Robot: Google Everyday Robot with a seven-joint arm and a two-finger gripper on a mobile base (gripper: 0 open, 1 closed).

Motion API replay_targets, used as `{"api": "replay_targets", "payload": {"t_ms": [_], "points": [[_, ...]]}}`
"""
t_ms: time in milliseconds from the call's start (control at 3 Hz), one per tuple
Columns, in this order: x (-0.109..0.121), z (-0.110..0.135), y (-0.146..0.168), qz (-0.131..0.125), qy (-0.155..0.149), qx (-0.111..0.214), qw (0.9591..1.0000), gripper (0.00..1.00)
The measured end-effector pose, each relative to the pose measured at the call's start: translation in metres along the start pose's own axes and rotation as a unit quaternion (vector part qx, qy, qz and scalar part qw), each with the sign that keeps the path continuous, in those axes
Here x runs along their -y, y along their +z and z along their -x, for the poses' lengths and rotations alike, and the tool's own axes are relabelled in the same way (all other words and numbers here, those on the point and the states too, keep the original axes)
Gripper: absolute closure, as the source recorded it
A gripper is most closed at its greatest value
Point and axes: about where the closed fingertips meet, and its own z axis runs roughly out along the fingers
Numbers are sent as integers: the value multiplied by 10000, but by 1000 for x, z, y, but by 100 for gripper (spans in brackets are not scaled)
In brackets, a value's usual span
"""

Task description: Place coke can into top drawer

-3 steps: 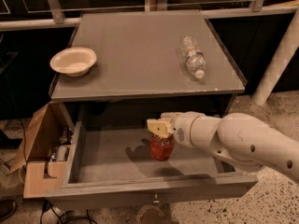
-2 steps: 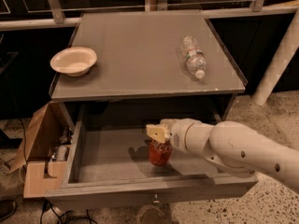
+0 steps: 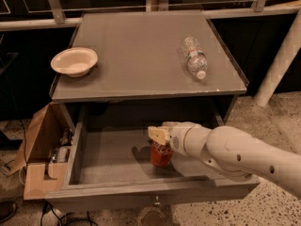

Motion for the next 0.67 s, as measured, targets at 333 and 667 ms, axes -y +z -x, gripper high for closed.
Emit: {"api": "replay_targets", "payload": {"t_ms": [333, 667], "points": [[-1, 18, -7, -133, -15, 309, 9994, 100], [-3, 27, -11, -304, 65, 585, 9978, 100]]}}
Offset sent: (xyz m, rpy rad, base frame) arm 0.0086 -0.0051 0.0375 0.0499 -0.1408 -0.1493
